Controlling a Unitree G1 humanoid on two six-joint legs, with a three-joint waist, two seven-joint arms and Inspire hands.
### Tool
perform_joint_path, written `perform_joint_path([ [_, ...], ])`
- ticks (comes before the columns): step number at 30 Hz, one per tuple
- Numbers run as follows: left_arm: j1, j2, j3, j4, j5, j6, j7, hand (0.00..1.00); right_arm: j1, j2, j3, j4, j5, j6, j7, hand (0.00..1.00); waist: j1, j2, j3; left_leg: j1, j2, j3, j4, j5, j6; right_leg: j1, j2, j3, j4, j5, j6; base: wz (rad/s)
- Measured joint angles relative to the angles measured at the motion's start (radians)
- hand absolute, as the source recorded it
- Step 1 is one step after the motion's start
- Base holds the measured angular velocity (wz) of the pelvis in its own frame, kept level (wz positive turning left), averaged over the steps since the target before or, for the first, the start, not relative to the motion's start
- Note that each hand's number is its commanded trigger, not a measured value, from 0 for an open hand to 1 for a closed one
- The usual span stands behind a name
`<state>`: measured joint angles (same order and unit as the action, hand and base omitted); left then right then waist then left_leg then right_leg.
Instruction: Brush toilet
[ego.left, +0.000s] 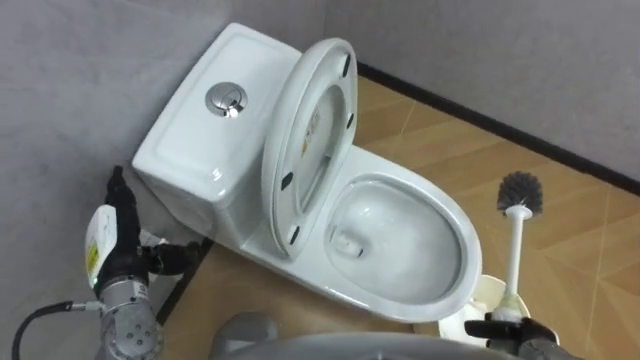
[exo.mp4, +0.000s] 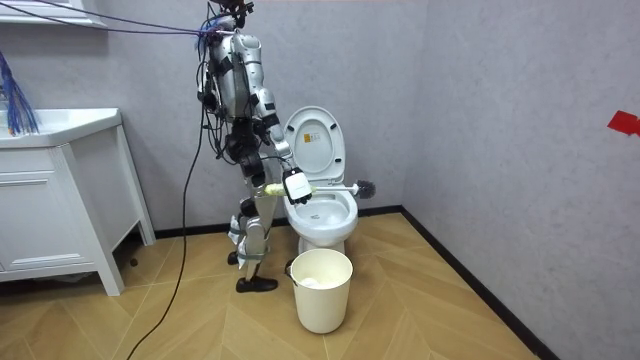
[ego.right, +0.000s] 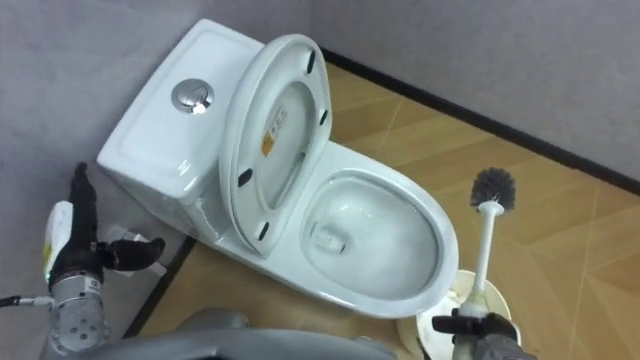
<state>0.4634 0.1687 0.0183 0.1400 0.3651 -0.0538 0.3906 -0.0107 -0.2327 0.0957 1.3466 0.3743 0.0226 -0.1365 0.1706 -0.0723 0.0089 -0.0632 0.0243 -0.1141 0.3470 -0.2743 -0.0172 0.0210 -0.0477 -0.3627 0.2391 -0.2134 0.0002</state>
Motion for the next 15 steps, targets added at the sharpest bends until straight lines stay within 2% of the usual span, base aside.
perform_joint_path([
  [3, 0.007, -0.004, -0.001, -0.01, 0.001, -0.011, -0.002, 0.0, -0.001, 0.0, 0.002, 0.021, -0.008, -0.007, 0.011, 1.0, 0.02, 0.0, -0.0003, 0.004, 0.0, -0.009, 0.001, 0.0, 0.0, 0.008, 0.002, 0.0, -0.002, -0.001, -0.001, 0.04],
  [6, 0.017, -0.004, -0.001, -0.073, 0.024, -0.011, -0.004, 0.0, -0.004, 0.0, 0.003, 0.019, -0.049, -0.009, 0.019, 1.0, 0.031, -0.004, 0.0019, 0.003, -0.001, -0.019, 0.002, 0.0, -0.001, 0.017, 0.006, 0.0, -0.017, -0.001, -0.001, 0.1],
  [9, 0.029, 0.0, -0.006, -0.151, 0.043, -0.015, -0.006, 0.0, -0.016, 0.0, 0.016, 0.016, -0.076, -0.014, 0.018, 1.0, 0.032, -0.003, 0.0027, 0.004, -0.003, -0.029, 0.005, 0.0, -0.001, 0.027, 0.006, -0.009, -0.019, -0.001, -0.001, 0.14],
  [15, 0.015, 0.009, -0.049, -0.217, 0.081, -0.036, -0.006, 0.0, -0.05, 0.0, 0.063, 0.04, -0.122, -0.033, 0.018, 1.0, 0.028, -0.002, 0.0037, -0.016, -0.012, -0.058, 0.025, 0.0, -0.001, 0.021, 0.002, -0.026, -0.017, -0.007, 0.0, 0.15],
])
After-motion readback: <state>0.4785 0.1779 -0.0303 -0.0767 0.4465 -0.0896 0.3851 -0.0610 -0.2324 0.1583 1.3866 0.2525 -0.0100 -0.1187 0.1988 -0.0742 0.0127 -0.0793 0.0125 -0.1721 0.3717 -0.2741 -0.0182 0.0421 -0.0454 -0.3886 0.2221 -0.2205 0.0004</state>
